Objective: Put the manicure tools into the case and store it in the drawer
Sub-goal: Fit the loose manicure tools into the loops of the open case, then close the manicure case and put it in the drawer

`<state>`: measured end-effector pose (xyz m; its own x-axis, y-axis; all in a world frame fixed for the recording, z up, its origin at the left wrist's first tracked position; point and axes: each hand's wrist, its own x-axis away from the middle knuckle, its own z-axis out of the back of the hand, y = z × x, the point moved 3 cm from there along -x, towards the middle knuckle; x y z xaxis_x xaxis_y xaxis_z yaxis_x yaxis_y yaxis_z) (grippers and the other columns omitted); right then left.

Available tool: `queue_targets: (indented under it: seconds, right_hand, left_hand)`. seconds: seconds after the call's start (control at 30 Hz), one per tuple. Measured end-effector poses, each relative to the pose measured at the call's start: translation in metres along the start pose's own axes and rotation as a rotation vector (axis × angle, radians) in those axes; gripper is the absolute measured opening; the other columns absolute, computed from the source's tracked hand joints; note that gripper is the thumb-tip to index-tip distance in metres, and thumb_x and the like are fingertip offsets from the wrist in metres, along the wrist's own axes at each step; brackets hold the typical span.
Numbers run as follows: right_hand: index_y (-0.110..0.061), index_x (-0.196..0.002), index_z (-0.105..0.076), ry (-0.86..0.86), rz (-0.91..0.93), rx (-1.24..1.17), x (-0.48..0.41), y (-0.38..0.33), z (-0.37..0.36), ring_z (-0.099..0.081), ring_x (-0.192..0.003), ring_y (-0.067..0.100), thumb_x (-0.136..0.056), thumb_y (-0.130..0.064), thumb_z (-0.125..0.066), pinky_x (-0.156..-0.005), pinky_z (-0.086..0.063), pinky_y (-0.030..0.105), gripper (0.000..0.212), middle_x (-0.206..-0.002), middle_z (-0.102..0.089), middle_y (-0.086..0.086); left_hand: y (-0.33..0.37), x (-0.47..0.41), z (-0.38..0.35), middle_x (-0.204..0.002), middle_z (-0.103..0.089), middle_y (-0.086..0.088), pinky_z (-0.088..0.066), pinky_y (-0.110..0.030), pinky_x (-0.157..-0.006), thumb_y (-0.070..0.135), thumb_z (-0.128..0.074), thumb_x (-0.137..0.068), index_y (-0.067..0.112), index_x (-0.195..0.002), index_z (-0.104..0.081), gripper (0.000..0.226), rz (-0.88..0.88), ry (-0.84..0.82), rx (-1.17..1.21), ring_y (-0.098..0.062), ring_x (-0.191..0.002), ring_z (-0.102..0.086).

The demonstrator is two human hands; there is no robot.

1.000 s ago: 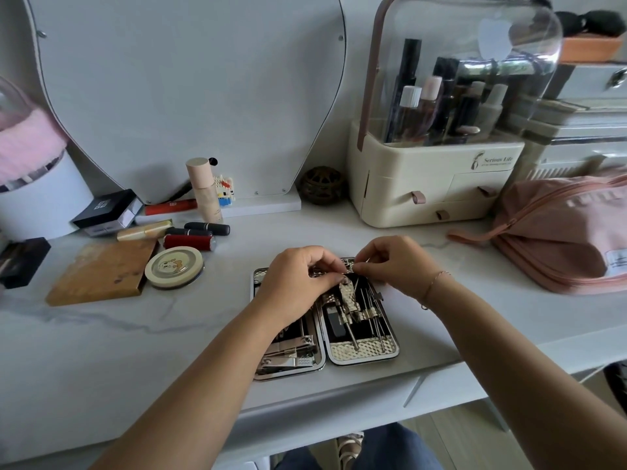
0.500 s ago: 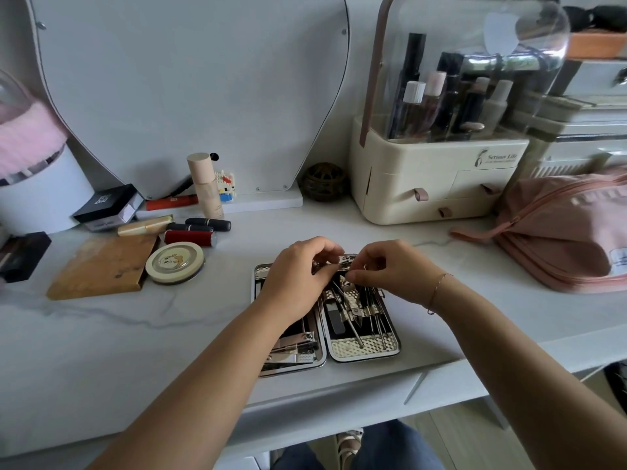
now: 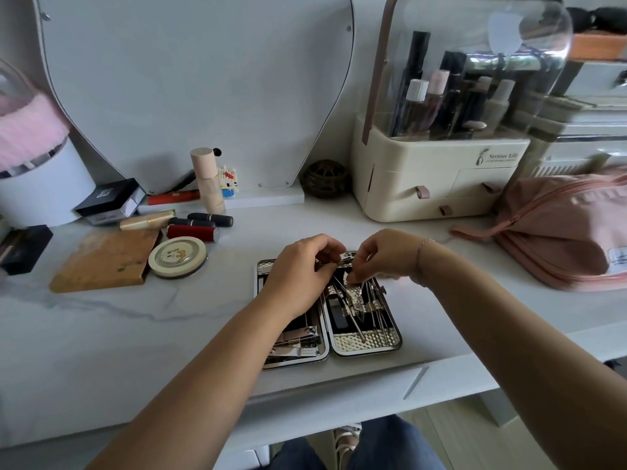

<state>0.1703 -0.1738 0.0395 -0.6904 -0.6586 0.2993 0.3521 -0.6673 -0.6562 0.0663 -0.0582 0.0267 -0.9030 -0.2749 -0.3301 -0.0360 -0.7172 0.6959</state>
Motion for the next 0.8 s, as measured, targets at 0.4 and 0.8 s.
queue_targets:
  seconds: [0.4, 0.8]
  right_hand:
    - [-0.009, -0.083, -0.059, 0.030, 0.003, -0.136, 0.018, 0.005, 0.002, -0.047, -0.052, 0.015, -0.075, -0.022, -0.076, -0.048, -0.037, 0.021, 0.023, -0.061, -0.055, 0.008]
    - [-0.004, -0.128, -0.041, 0.116, 0.005, -0.939, 0.100, 0.015, -0.020, -0.063, -0.091, 0.022, -0.089, -0.009, -0.055, -0.088, -0.051, 0.032, 0.041, -0.104, -0.064, 0.015]
  left_hand:
    - [0.002, 0.000, 0.020, -0.102, -0.065, 0.010, -0.045, -0.008, -0.079, 0.013, -0.061, -0.087, 0.018, -0.109, -0.063, 0.023, 0.087, 0.014, 0.092, 0.001, -0.091, -0.059]
    - [-0.012, 0.091, 0.071, -0.110, -0.061, -0.011, -0.040, -0.037, -0.104, 0.004, -0.057, -0.086, 0.004, -0.119, -0.054, 0.033, 0.693, 0.139, 0.908, -0.020, -0.108, -0.055]
